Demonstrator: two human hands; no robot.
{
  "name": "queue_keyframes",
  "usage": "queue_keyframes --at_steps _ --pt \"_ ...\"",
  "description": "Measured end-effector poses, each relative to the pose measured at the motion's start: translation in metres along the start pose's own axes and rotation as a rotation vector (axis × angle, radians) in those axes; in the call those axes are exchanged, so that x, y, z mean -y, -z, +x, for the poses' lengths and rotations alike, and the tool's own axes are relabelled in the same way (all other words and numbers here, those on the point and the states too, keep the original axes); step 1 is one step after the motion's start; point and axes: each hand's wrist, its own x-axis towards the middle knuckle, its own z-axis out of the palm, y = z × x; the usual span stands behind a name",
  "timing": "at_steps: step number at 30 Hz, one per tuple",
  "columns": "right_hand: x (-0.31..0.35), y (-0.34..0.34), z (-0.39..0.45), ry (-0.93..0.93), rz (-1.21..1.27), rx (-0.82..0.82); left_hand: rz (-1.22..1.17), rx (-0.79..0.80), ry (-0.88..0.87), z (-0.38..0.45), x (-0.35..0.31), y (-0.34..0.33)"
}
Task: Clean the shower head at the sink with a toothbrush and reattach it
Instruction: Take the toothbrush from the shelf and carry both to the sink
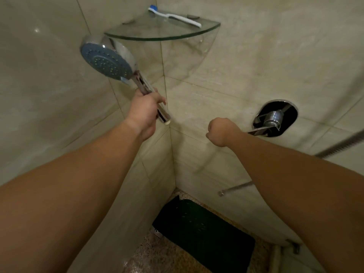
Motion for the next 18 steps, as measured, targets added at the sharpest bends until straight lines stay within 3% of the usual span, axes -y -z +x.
queue_keyframes --at_steps 7,12,18 --pt "0.013 0.029 -0.016 -0.025 0.004 -0.035 -0.119 -0.036 -0.012 0.005 0.005 0.008" --pt "0.031 0.048 -0.027 -0.017 0.018 -0.087 -0.222 0.070 0.117 0.006 0.008 0.011" --pt "0.047 0.064 -0.034 -0.084 0.045 -0.152 -0.262 0.035 0.209 0.002 0.008 0.010"
